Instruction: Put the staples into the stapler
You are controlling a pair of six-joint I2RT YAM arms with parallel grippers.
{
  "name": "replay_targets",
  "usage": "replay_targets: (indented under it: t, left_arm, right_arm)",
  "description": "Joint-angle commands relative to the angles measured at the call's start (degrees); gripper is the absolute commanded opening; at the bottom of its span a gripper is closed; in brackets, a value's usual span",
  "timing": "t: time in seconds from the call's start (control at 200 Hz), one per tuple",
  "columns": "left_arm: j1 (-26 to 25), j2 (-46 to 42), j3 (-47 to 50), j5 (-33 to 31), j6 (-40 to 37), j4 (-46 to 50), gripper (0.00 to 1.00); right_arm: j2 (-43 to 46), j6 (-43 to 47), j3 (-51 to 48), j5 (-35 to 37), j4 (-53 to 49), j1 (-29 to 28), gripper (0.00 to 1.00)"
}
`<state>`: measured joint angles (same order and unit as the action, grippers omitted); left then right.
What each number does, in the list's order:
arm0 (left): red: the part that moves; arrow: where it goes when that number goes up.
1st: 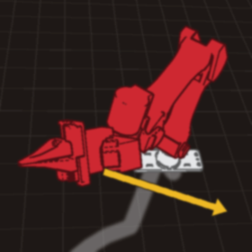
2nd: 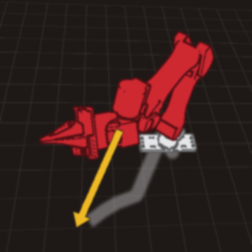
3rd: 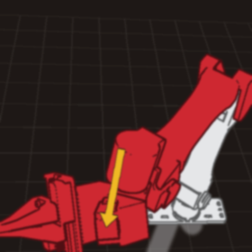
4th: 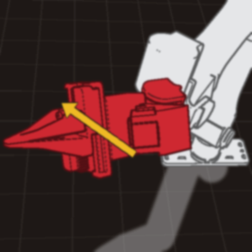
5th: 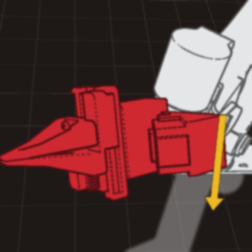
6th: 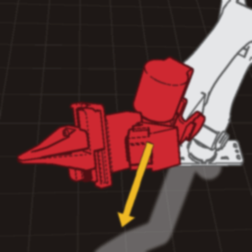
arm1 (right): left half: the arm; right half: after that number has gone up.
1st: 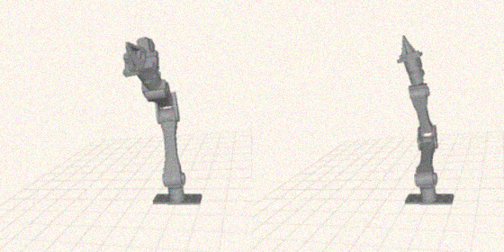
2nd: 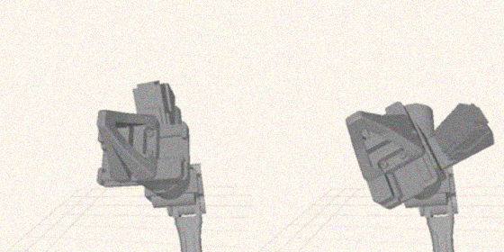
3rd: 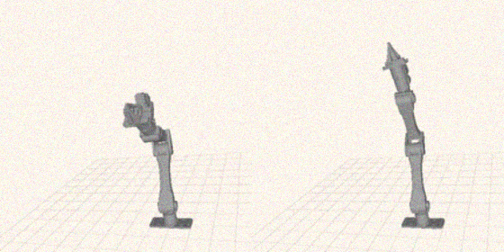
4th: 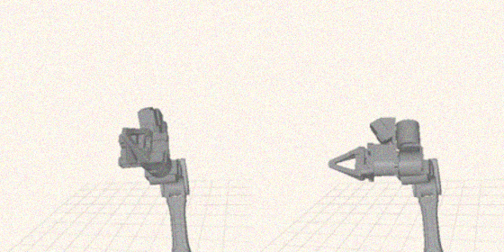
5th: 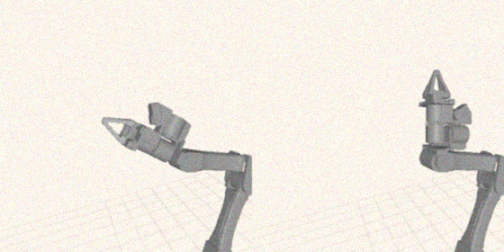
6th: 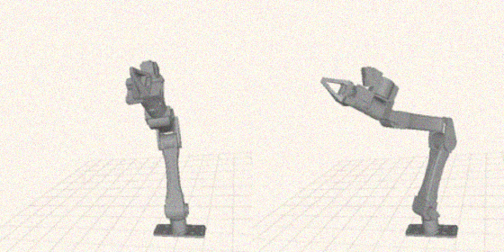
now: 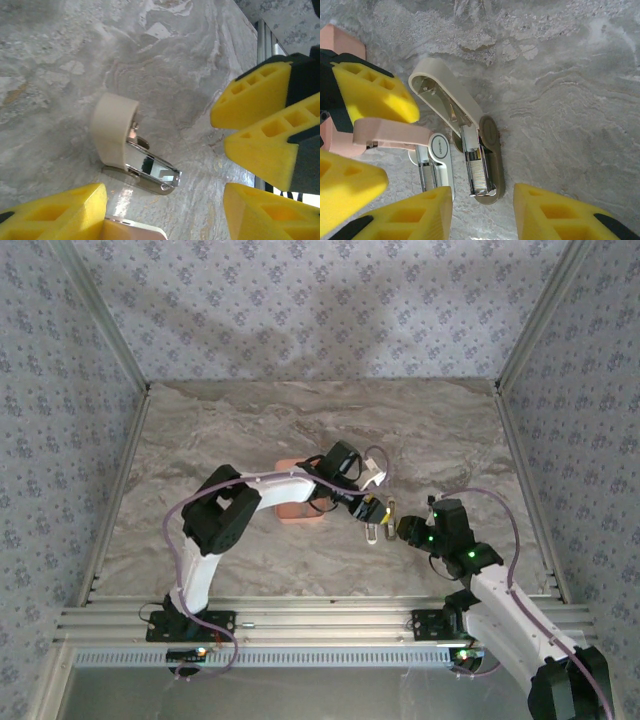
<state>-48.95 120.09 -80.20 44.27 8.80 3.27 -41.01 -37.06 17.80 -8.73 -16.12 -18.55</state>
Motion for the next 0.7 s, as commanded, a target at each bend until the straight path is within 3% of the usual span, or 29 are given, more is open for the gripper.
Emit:
replay_targets:
  t: [0.0, 0.7]
  left_arm:
    - [-0.7, -2.6, 0.9, 2.6, -2.3, 1.1, 0.63]
    - [-2.6, -8.0, 7.3, 1.6, -3.7, 1.6, 0.62]
  right_arm:
    - [0.6, 0.5, -0.3, 0.7, -1.3, -0.3, 0.37]
    - [0.5, -0.5, 0.4, -1.9, -0.2, -0.8, 0.37]
